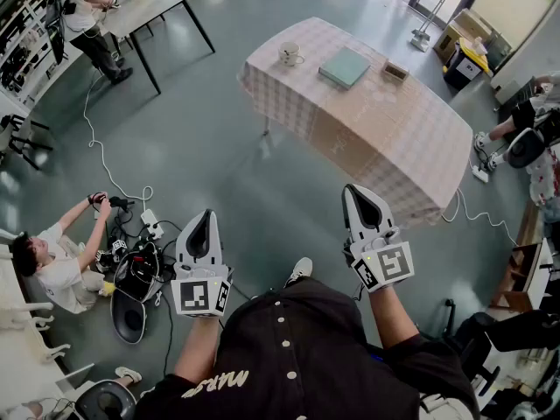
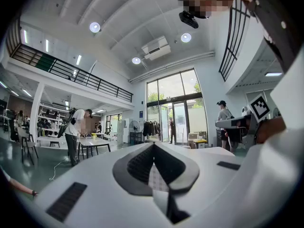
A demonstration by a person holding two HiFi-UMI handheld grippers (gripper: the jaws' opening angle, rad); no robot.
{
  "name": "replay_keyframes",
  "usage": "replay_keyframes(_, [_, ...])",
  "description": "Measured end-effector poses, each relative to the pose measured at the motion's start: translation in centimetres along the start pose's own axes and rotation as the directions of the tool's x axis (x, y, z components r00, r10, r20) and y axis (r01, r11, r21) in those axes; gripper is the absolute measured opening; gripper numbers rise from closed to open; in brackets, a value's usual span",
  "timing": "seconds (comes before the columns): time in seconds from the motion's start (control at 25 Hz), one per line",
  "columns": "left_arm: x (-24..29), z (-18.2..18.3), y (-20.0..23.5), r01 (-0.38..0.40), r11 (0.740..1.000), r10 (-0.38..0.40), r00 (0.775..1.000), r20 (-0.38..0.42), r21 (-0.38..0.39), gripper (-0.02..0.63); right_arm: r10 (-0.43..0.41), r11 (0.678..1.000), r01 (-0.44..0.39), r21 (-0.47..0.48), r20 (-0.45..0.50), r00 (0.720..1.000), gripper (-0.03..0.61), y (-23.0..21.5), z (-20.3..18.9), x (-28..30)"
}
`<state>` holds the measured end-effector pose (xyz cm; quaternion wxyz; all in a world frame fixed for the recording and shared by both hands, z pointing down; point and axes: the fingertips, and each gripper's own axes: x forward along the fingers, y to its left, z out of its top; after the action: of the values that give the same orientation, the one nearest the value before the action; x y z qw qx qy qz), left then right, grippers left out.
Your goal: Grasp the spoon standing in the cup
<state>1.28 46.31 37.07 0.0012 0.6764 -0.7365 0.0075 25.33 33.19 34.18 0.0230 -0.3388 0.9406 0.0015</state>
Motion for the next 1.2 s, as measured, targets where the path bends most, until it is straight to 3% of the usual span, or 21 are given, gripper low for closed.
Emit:
replay_keyframes(0.44, [0.09, 0.08, 0.24, 0.007, 1.000, -0.007, 1.000, 0.004, 0.001, 0.011, -0.002, 1.000, 0.002, 0.000, 0.005, 1.000, 0.000, 0.38, 0.20, 0.10])
replay_keyframes(0.8, [0.35, -0.02, -0.04, 0.012, 1.000, -0.012, 1.000, 0.006, -0.004, 0.011, -0.004, 0.998, 0.002, 0.064, 0.029, 1.000, 0.002, -0.08, 0.48, -0.19])
replay_keyframes(1.2, [0.69, -0.51, -0.51, 0.013, 1.000, -0.013, 1.000, -0.006, -0.008, 0.011, -0.001, 1.000, 0.000, 0.028, 0.018, 1.000, 0.008, -0.48, 0.08, -0.15])
